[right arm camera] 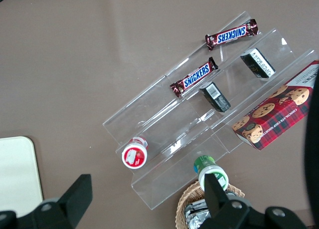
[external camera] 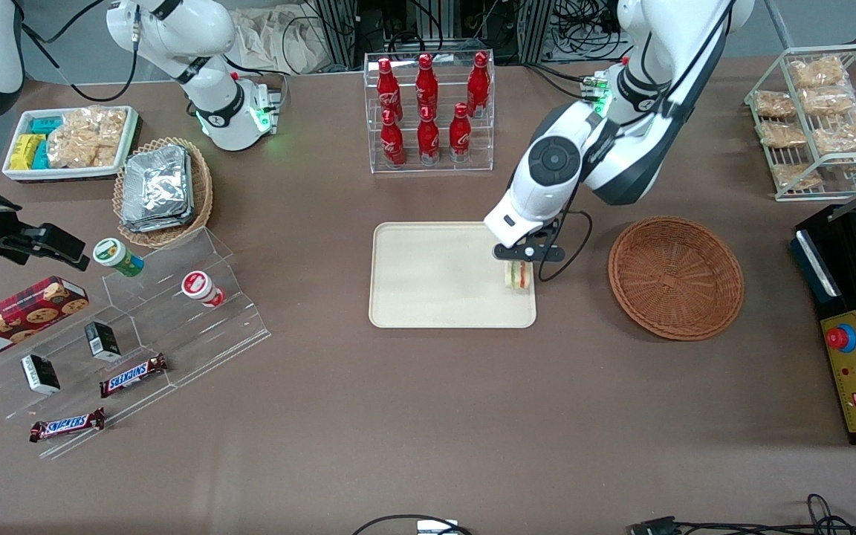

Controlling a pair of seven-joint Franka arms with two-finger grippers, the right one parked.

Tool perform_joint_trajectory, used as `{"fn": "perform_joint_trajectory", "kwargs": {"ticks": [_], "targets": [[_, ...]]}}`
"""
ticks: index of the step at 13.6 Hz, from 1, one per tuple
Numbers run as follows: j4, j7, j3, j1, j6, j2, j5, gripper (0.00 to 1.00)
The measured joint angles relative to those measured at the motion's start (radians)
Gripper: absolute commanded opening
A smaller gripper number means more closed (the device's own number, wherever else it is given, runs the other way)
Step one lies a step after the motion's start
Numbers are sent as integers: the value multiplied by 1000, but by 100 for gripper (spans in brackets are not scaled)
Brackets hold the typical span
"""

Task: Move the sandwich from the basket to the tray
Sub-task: 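Lower the sandwich onto the cream tray and open the left gripper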

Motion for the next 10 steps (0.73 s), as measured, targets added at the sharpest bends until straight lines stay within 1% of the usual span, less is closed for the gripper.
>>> {"fn": "perform_joint_trajectory", "kwargs": {"ticks": [2, 4, 5, 6, 7, 10], "targets": [[-11, 0, 5, 3, 57, 61, 51, 0], [-10, -1, 7, 4, 103, 103, 72, 0], [-10, -1, 8, 4, 117, 118, 74, 5], [-10, -1, 13, 4, 127, 128, 81, 58], [-10, -1, 22, 4, 134, 134, 91, 100], [-9, -5, 36, 7, 136, 139, 95, 100]]}}
